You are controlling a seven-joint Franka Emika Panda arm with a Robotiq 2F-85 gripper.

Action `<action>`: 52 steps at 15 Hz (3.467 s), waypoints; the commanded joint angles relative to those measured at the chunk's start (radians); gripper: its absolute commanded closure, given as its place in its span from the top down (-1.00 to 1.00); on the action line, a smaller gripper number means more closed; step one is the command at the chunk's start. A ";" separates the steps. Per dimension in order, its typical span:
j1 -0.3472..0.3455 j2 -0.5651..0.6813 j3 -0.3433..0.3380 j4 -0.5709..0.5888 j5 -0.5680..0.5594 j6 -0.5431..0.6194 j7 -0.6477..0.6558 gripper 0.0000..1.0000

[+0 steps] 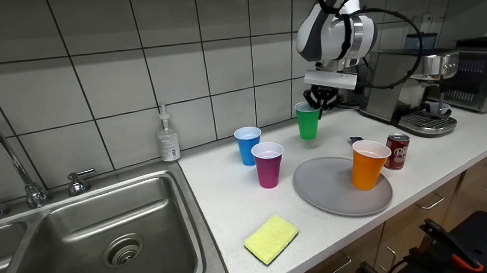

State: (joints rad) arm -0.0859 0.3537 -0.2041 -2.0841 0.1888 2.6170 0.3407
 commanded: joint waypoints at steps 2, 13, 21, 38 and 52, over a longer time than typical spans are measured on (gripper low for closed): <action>-0.020 -0.102 0.010 -0.096 -0.022 -0.044 -0.059 -0.99; -0.053 -0.169 0.023 -0.191 0.003 -0.094 -0.203 -0.99; -0.051 -0.153 0.022 -0.215 -0.012 -0.094 -0.258 -0.99; -0.050 -0.110 0.026 -0.226 -0.032 -0.068 -0.282 -0.99; -0.052 -0.114 0.020 -0.260 -0.080 -0.005 -0.299 -0.46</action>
State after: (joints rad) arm -0.1162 0.2532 -0.1955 -2.3269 0.1312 2.5887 0.0559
